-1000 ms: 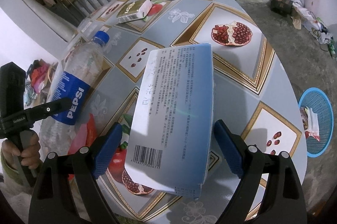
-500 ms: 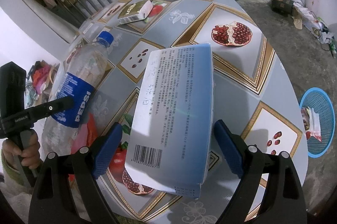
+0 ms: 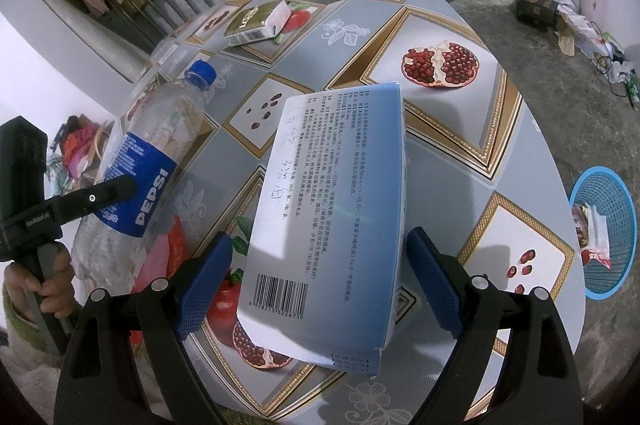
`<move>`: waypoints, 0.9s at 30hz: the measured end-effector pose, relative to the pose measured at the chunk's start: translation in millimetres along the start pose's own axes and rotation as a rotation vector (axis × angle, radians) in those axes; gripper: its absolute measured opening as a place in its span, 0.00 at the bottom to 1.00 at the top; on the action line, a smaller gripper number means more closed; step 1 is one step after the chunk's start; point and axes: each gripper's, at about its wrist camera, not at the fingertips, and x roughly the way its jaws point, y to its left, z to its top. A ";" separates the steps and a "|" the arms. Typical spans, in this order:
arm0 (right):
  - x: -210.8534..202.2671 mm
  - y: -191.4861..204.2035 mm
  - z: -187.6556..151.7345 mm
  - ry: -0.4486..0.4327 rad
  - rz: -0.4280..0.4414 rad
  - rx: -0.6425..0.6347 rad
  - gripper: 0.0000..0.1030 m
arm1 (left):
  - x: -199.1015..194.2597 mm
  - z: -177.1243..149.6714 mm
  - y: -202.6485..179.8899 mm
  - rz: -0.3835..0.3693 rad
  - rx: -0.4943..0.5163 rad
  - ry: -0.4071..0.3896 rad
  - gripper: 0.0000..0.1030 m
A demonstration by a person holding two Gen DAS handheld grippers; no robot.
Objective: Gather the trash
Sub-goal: 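Hold the Pepsi bottle in the left tool while the right tool holds the white-blue box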
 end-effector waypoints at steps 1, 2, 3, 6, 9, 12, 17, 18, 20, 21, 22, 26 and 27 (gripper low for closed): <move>-0.2 -0.2 -0.1 0.000 0.000 -0.001 0.84 | -0.4 -0.3 0.3 0.002 -0.003 -0.001 0.56; -0.2 -0.1 -0.1 0.000 0.000 -0.001 0.84 | -1.1 -0.5 1.5 0.003 -0.006 -0.003 0.56; -0.2 0.0 -0.2 0.000 -0.001 -0.002 0.84 | -1.5 -0.7 1.7 0.004 -0.009 -0.005 0.56; -0.1 0.1 -0.2 0.000 -0.002 -0.002 0.84 | -2.8 -1.0 3.4 0.010 -0.017 -0.010 0.56; -0.2 0.3 -0.2 0.000 -0.002 -0.004 0.84 | -4.2 -1.3 5.5 0.015 -0.024 -0.016 0.56; -0.1 0.3 0.0 0.001 -0.003 -0.003 0.84 | -5.9 -2.4 7.5 0.019 -0.032 -0.021 0.56; -0.2 0.3 0.0 0.001 -0.003 -0.005 0.84 | -8.3 -3.2 11.4 0.026 -0.044 -0.029 0.56; -0.2 0.3 0.0 0.001 -0.003 -0.005 0.84 | -9.0 -3.6 12.0 0.027 -0.047 -0.032 0.56; -0.2 0.3 0.0 0.002 -0.004 -0.006 0.84 | -10.3 -3.7 14.2 0.032 -0.054 -0.036 0.56; -0.1 0.4 0.0 0.001 -0.004 -0.006 0.84 | -10.9 -4.2 14.7 0.034 -0.056 -0.038 0.56; -0.1 0.4 0.0 0.002 -0.005 -0.006 0.84 | -11.5 -4.6 15.6 0.035 -0.059 -0.040 0.56; -0.1 0.3 0.0 0.001 -0.005 -0.006 0.84 | -14.2 -5.6 20.4 0.041 -0.073 -0.046 0.56; -0.1 0.3 0.1 0.001 -0.005 -0.006 0.84 | -15.3 -6.1 21.4 0.043 -0.075 -0.048 0.56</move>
